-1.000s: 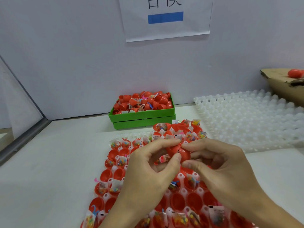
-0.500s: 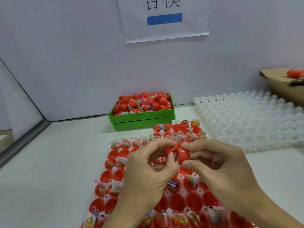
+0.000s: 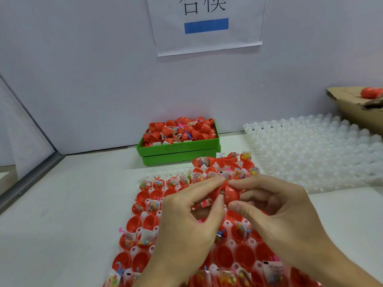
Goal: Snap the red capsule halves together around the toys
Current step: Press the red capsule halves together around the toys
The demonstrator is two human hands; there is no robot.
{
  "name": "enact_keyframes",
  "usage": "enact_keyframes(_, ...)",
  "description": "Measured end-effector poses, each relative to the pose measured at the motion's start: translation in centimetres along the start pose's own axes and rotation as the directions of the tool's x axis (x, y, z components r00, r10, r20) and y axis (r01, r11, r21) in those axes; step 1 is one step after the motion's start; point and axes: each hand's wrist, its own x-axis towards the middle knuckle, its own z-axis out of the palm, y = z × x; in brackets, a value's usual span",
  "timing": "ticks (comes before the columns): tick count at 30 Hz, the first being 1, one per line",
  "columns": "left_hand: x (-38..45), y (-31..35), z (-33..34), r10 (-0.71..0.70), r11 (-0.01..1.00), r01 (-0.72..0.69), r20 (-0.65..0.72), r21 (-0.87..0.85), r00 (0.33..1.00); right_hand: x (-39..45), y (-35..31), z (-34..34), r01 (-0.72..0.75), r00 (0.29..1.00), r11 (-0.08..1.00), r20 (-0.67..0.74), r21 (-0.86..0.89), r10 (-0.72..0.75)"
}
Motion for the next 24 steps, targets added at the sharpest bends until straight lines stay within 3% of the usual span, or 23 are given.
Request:
enact_keyframes(4,0.03,0.24,-0.15,-0.019,0.997,0.025,0.076,-0.078,0.997,0.07,-0.16,-0.22,-0.008,1.000,1.000,-0.010,0.019,0.008)
enact_keyframes(11,0.05,0.10,0.15,-0.058,0.990,0.064,0.048,-0.129,0.997,0.18,-0.33,-0.23,-0.008,1.000,1.000,0.012,0.029,0.007)
enact_keyframes(18,0.18,0.20,-0.41,-0.024,0.990,0.040,0.118,-0.134,0.993,0.28,-0.22,-0.32,0.008,1.000,0.999,-0.028,-0.047,-0.009)
enact_keyframes(24,0.31,0.29,-0.42,-0.056,0.989,0.069,0.101,-0.128,0.993,0.33,-0.10,-0.35,-0.046,0.998,0.999,-0.039,0.027,0.047)
